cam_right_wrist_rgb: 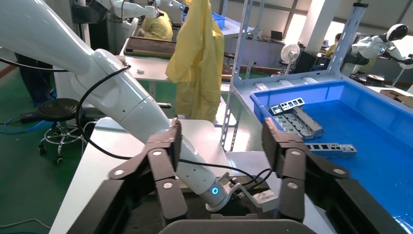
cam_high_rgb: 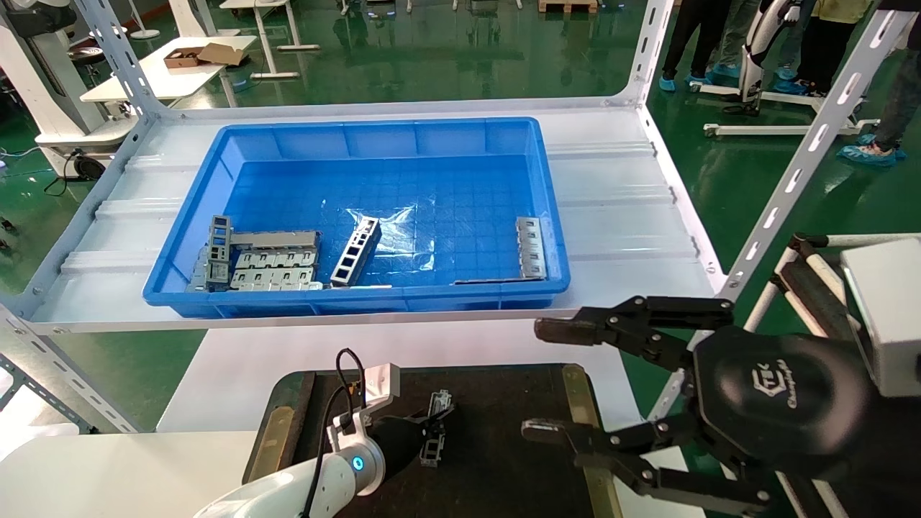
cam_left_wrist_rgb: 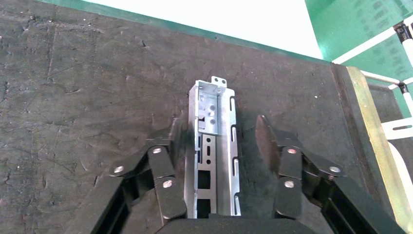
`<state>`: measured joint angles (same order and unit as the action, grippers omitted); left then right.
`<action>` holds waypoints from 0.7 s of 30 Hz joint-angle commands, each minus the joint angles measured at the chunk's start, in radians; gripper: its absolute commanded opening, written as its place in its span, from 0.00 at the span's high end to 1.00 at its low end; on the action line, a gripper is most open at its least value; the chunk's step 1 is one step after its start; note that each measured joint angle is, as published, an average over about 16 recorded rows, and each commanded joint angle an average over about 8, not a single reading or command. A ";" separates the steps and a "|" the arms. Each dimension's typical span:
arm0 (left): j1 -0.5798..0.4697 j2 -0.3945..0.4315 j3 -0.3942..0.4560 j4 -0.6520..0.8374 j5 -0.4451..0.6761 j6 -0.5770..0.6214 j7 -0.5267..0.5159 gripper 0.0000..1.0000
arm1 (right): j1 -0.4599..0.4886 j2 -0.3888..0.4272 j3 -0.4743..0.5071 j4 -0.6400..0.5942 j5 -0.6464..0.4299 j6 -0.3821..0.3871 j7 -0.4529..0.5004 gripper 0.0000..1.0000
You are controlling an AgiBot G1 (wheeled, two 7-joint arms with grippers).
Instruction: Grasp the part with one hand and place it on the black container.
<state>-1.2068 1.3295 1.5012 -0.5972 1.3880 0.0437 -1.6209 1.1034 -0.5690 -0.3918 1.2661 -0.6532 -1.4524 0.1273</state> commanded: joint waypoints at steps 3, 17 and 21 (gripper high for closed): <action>-0.011 -0.010 0.012 -0.017 0.000 0.001 -0.013 0.00 | 0.000 0.000 0.000 0.000 0.000 0.000 0.000 0.00; -0.053 -0.213 0.066 -0.281 0.042 0.013 -0.015 0.00 | 0.000 0.000 0.000 0.000 0.000 0.000 0.000 0.00; -0.072 -0.277 0.083 -0.355 0.063 0.019 -0.009 0.00 | 0.000 0.000 0.000 0.000 0.000 0.000 0.000 0.00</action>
<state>-1.2807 1.0536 1.5852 -0.9478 1.4522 0.0655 -1.6315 1.1035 -0.5689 -0.3920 1.2661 -0.6531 -1.4523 0.1272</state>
